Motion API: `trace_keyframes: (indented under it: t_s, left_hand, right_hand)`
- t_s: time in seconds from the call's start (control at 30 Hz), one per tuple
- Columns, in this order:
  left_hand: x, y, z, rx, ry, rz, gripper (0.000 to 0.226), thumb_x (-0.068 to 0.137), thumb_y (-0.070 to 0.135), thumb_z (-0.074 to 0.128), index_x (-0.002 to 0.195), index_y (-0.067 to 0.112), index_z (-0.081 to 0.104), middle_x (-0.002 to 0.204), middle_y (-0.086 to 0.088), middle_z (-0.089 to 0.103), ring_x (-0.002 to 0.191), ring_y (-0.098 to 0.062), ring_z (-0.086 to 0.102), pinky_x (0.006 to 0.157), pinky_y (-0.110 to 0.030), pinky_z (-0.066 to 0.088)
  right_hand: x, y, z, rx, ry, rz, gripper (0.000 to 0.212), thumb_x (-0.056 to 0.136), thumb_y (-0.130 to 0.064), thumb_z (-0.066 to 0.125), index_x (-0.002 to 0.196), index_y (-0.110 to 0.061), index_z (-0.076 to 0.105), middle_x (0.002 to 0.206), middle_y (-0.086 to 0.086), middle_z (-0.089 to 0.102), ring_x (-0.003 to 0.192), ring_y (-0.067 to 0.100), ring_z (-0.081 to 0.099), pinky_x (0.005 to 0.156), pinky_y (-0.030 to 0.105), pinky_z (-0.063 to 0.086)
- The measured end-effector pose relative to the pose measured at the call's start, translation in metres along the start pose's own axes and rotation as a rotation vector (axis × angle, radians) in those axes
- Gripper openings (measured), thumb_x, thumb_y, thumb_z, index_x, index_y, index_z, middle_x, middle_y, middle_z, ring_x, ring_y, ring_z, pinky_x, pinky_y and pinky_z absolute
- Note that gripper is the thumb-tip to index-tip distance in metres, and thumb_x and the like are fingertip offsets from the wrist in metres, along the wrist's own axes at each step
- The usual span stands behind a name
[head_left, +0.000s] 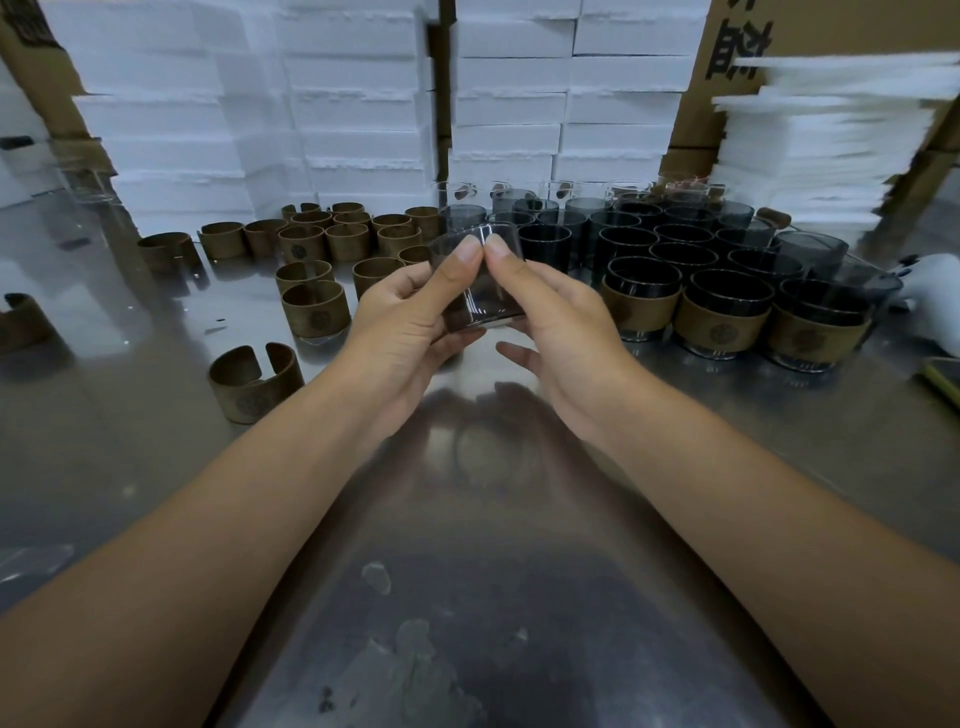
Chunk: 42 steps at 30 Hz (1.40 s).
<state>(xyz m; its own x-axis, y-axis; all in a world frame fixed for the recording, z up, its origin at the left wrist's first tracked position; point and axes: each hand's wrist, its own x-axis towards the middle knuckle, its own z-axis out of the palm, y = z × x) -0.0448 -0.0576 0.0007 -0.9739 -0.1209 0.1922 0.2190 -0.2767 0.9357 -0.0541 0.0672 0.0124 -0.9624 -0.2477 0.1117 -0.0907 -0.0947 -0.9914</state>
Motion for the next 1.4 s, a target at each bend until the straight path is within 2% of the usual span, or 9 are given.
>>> trace_keyframes:
  t_s: [0.13, 0.4, 0.53, 0.7, 0.87, 0.97, 1.07, 1.23, 1.4]
  left_hand:
    - [-0.001, 0.003, -0.001, -0.057, -0.023, -0.016, 0.066, 0.071, 0.042, 0.068, 0.123, 0.003, 0.059, 0.109, -0.012, 0.070, 0.100, -0.022, 0.068, 0.092, -0.033, 0.053]
    - [0.000, 0.002, -0.005, -0.124, -0.141, -0.031, 0.029, 0.082, 0.044, 0.063, 0.091, 0.022, 0.078, 0.106, -0.007, 0.073, 0.106, -0.022, 0.067, 0.089, -0.031, 0.054]
    - [0.002, 0.003, -0.005, -0.079, -0.158, -0.050, 0.033, 0.083, 0.049, 0.060, 0.092, 0.022, 0.078, 0.107, -0.006, 0.073, 0.106, -0.021, 0.067, 0.091, -0.032, 0.053]
    - [0.000, 0.005, 0.001, 0.098, -0.011, -0.012, 0.055, 0.065, 0.061, 0.060, 0.101, 0.020, 0.068, 0.104, -0.003, 0.074, 0.102, -0.018, 0.068, 0.092, -0.035, 0.052]
    - [0.000, 0.004, -0.001, 0.188, 0.079, 0.042, 0.044, 0.079, 0.052, 0.060, 0.104, 0.016, 0.066, 0.092, 0.001, 0.075, 0.088, -0.013, 0.071, 0.070, -0.022, 0.053]
    - [0.001, 0.003, -0.001, 0.183, 0.074, 0.026, 0.025, 0.091, 0.041, 0.057, 0.100, 0.020, 0.065, 0.087, 0.004, 0.074, 0.087, -0.011, 0.070, 0.071, -0.024, 0.052]
    - [0.000, 0.002, 0.002, 0.182, 0.034, 0.032, 0.043, 0.080, 0.046, 0.063, 0.108, 0.015, 0.065, 0.094, 0.001, 0.073, 0.096, -0.014, 0.068, 0.077, -0.028, 0.051]
    - [-0.001, 0.003, 0.000, 0.114, -0.012, 0.012, 0.061, 0.069, 0.051, 0.064, 0.116, 0.011, 0.063, 0.099, -0.002, 0.072, 0.100, -0.018, 0.068, 0.083, -0.028, 0.053]
    - [-0.002, 0.005, -0.002, 0.061, -0.036, -0.015, 0.058, 0.074, 0.047, 0.063, 0.120, 0.013, 0.061, 0.103, -0.003, 0.070, 0.102, -0.019, 0.068, 0.084, -0.026, 0.053]
  right_hand:
    - [0.002, 0.001, 0.000, 0.089, -0.011, 0.036, 0.037, 0.083, -0.050, 0.063, 0.108, -0.024, 0.068, 0.106, -0.005, 0.071, 0.104, 0.009, 0.063, 0.093, 0.037, 0.047]
    - [0.007, 0.001, -0.009, 0.229, -0.075, 0.144, 0.046, 0.084, -0.054, 0.059, 0.118, -0.024, 0.065, 0.112, -0.005, 0.071, 0.103, 0.008, 0.065, 0.098, 0.041, 0.043]
    - [0.007, 0.003, -0.006, 0.160, -0.127, 0.129, 0.043, 0.084, -0.061, 0.052, 0.105, -0.027, 0.067, 0.107, -0.006, 0.072, 0.105, 0.008, 0.064, 0.096, 0.041, 0.043]
    - [0.006, 0.004, -0.005, 0.016, -0.049, 0.039, 0.038, 0.084, -0.064, 0.049, 0.090, -0.032, 0.070, 0.105, -0.012, 0.072, 0.109, 0.007, 0.060, 0.092, 0.037, 0.045]
    - [0.006, 0.005, -0.007, -0.069, 0.025, -0.086, 0.030, 0.089, -0.052, 0.054, 0.101, -0.027, 0.066, 0.088, -0.017, 0.072, 0.089, -0.004, 0.065, 0.071, 0.018, 0.051]
    - [0.005, 0.007, -0.005, -0.048, 0.049, -0.129, 0.034, 0.089, -0.044, 0.060, 0.111, -0.018, 0.062, 0.076, -0.022, 0.069, 0.073, -0.017, 0.061, 0.063, 0.005, 0.048]
    - [0.004, 0.006, -0.004, -0.046, 0.025, -0.140, 0.022, 0.089, -0.042, 0.061, 0.100, -0.024, 0.065, 0.079, -0.020, 0.070, 0.074, -0.015, 0.061, 0.060, 0.002, 0.044]
    - [0.004, 0.004, -0.006, -0.047, 0.002, -0.131, 0.020, 0.088, -0.044, 0.061, 0.089, -0.027, 0.070, 0.085, -0.015, 0.073, 0.079, -0.013, 0.062, 0.072, 0.013, 0.045]
    - [0.005, 0.002, -0.010, 0.002, -0.054, -0.050, 0.015, 0.085, -0.044, 0.065, 0.087, -0.031, 0.072, 0.087, -0.018, 0.073, 0.086, -0.009, 0.063, 0.085, 0.026, 0.044]
